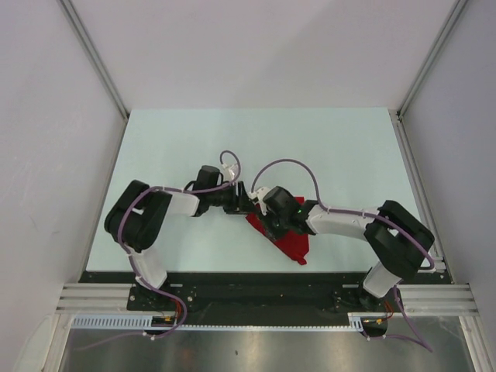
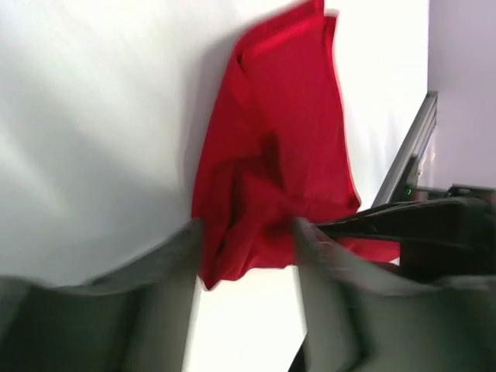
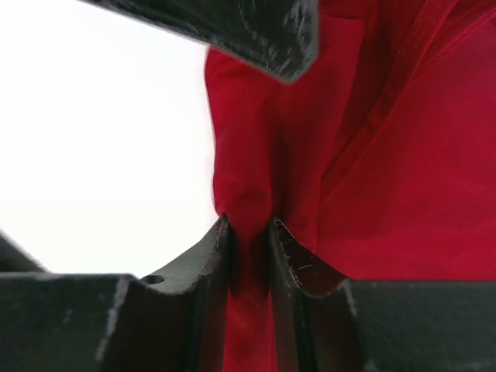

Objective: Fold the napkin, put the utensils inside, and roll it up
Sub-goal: Roll the napkin with the utensil

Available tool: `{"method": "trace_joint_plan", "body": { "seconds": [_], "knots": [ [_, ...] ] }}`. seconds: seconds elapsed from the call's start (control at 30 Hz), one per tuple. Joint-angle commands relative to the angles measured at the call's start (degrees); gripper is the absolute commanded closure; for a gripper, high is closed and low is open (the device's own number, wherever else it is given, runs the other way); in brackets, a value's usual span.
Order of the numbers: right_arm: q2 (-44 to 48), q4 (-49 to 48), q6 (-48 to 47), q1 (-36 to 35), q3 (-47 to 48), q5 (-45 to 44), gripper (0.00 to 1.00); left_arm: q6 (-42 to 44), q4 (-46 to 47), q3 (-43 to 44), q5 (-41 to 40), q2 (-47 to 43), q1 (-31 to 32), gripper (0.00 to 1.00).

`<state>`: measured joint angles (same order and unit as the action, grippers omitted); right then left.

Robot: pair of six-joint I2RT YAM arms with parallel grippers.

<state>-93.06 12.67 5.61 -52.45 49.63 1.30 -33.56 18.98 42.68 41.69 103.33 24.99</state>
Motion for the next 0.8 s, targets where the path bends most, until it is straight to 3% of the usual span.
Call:
{"method": "trace_joint_plan", "body": {
  "seconds": [0.0,0.17,0.33,0.77],
  "knots": [
    [-4.6,-5.4,2.6,2.7,-4.4,25.1,0.79,-0.1,1.0,-2.8,-2.5,-9.2,-4.2,0.4],
    [-7.7,-12.0,3.8,5.6,-4.6,40.9,0.8,3.1,-1.7,-6.6,-5.3,-15.9,-6.2,0.36],
    [-11.3,-14.5,4.0,6.9,-2.9,50.8,0.81,3.7,-2.1,-10.1,-6.4,-18.5,-6.2,0.34],
    [-18.6,-10.6,1.8,13.7,-0.2,56.5,0.82,3.9,-6.0,-13.7,-2.8,-13.9,-4.3,0.33]
  ]
}}
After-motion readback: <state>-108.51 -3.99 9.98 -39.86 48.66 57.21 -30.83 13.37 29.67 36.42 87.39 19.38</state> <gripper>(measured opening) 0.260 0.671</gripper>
